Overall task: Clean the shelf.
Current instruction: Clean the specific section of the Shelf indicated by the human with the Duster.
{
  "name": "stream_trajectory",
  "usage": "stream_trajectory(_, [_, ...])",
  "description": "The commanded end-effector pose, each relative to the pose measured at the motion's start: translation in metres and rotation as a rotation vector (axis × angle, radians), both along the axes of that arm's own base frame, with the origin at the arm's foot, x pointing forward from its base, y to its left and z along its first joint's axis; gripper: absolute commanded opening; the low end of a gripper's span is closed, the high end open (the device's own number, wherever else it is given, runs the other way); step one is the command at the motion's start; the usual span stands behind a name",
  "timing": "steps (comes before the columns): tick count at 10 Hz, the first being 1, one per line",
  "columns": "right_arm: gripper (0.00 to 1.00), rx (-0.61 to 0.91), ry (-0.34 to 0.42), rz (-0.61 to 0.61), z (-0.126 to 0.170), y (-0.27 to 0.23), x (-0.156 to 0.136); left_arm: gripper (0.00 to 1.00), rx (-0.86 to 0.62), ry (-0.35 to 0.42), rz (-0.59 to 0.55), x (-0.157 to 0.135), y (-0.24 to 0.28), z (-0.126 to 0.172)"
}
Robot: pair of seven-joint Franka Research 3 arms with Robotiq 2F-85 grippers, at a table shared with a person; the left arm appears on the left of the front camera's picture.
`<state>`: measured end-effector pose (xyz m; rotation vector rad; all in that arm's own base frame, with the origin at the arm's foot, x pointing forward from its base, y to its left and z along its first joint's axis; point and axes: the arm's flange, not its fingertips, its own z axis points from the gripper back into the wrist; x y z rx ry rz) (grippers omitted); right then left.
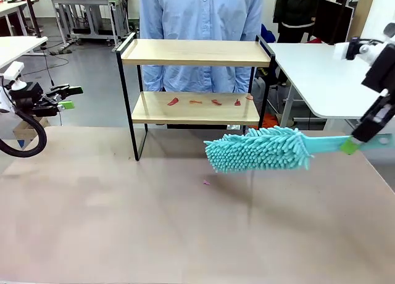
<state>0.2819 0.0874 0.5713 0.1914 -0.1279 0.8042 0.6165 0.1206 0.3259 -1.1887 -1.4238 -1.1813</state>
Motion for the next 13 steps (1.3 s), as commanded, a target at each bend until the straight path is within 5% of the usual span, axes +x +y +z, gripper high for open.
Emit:
stream_trajectory(1, [0.13,-0.067,0.066,0.043,0.005,-0.001,-0.001,1.0,0.012,-0.014,-0.005,-0.003,-0.001,0.002])
stream_trajectory(13, [0.13,-0.05,0.091,0.036,-0.002,0.003,-0.011,1.0,0.012,-0.014,-0.005,-0.003,-0.001,0.002])
